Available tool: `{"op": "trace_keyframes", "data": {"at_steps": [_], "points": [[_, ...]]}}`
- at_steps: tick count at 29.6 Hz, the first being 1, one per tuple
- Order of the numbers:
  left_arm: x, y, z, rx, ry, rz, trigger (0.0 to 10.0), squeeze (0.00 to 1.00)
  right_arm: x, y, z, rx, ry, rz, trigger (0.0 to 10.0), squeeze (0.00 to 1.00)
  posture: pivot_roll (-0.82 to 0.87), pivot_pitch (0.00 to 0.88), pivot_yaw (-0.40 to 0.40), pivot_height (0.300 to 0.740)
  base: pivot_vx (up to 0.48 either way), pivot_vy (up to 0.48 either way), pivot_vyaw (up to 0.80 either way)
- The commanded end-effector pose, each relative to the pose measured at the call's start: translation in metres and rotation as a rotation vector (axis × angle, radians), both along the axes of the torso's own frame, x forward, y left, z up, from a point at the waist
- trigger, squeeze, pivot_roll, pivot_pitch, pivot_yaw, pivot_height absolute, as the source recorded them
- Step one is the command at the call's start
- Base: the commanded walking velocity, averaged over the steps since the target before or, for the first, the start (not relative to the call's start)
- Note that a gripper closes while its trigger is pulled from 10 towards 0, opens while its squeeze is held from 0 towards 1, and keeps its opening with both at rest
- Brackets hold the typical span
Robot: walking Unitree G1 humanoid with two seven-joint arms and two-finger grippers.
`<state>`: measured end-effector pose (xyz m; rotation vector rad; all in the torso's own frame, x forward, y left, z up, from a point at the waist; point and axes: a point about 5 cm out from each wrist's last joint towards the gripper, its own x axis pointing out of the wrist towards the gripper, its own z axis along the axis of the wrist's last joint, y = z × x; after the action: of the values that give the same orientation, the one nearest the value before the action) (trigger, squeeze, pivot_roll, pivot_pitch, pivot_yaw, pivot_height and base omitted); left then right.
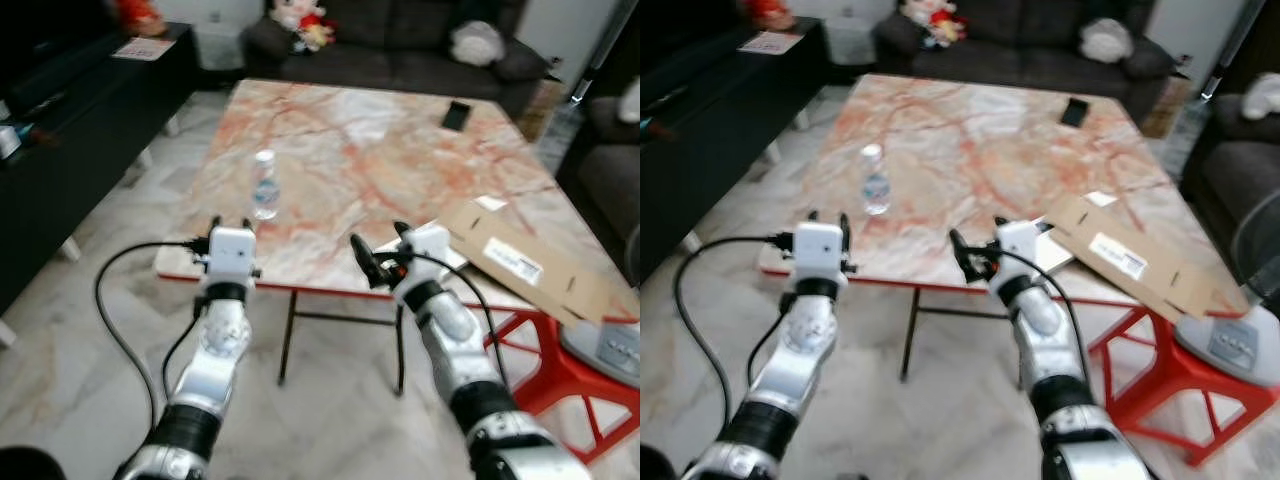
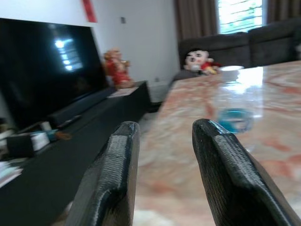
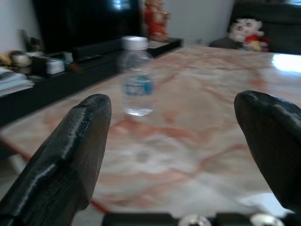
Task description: Picking trash to rubbish bin
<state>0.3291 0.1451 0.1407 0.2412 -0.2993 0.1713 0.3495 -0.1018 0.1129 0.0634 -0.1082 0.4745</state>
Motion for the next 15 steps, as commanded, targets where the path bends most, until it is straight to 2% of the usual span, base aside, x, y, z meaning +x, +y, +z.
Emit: {"op": "trace_keyframes", "data": {"at_steps": [1, 11, 12, 15], "points": [[0.0008, -0.0115, 0.0054, -0.01, -0.013, -0.032, 10.0, 0.0, 0.0026, -0.0136, 0.0026, -0.002, -0.003, -0.039, 10.0, 0.0, 0.01, 0.044, -0.092, 0.74, 0.0, 0.0, 0.0], [0.0033, -0.0159, 0.0099, -0.006, -0.014, -0.067, 10.0, 0.0, 0.0031, -0.0126, 0.0034, 0.005, 0.0, -0.043, 10.0, 0.0, 0.01, 0.044, -0.091, 0.74, 0.0, 0.0, 0.0], [0.0034, -0.0166, 0.0102, -0.004, -0.015, -0.073, 10.0, 1.0, 0.0031, -0.0127, 0.0034, 0.006, 0.0, -0.044, 10.0, 0.0, 0.01, 0.044, -0.091, 0.74, 0.0, 0.0, 0.0], [0.0033, -0.0172, 0.0099, -0.002, -0.011, -0.077, 10.0, 1.0, 0.003, -0.0122, 0.0034, 0.007, 0.0, -0.043, 10.0, 0.0, 0.01, 0.045, -0.088, 0.74, 0.0, 0.0, 0.0]]}}
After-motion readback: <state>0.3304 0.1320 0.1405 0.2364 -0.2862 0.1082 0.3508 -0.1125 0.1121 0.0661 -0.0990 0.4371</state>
